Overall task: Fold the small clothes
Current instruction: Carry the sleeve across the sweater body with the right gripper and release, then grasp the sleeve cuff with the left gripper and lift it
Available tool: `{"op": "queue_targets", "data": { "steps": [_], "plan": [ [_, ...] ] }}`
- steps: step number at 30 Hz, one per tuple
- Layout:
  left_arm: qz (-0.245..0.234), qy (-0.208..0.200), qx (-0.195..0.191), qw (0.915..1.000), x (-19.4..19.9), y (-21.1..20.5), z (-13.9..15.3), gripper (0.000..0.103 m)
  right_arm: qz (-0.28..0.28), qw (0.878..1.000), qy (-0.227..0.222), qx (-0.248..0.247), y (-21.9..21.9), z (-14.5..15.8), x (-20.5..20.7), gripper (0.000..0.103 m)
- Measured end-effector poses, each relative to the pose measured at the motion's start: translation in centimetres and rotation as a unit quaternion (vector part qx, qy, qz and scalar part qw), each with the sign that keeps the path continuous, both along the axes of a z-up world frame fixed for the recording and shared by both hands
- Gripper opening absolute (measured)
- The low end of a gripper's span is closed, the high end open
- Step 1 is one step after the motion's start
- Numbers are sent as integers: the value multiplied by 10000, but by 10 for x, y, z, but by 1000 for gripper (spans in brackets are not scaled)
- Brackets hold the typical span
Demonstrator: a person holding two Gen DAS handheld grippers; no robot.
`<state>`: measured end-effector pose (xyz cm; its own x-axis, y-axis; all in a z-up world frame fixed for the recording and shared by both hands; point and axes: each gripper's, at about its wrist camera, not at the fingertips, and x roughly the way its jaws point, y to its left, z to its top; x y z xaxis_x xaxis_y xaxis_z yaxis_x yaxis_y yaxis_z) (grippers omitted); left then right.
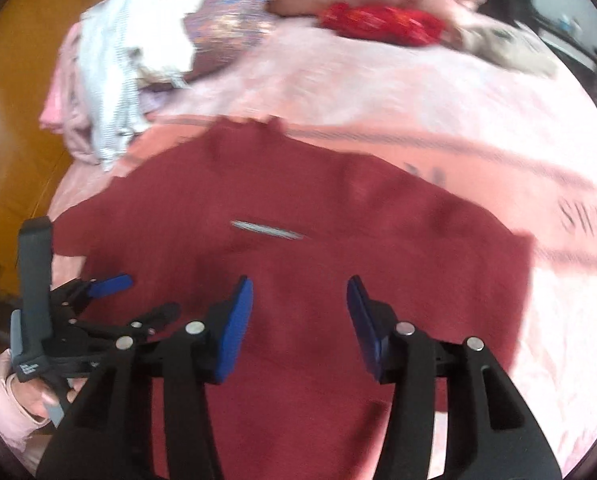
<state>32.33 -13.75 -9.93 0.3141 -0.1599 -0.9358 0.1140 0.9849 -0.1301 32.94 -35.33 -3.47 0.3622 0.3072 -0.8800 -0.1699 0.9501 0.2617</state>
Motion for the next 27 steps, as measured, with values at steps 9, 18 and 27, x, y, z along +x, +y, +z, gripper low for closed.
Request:
{"op": "queue_targets", "data": {
  "steps": [9, 18, 27],
  "plan": [
    [-68, 343, -70, 9994, 5, -61, -27, 99, -600, 9981, 158, -16, -91, -26, -29, 49],
    [-36, 211, -963, 9951, 2, -75, -18, 22, -986, 9946, 321, 83, -136, -44, -46, 45],
    [-180, -490, -1455, 9880, 7, -49, 32, 10, -1036, 9937, 327, 258, -135, -45, -44, 42]
  ]
}}
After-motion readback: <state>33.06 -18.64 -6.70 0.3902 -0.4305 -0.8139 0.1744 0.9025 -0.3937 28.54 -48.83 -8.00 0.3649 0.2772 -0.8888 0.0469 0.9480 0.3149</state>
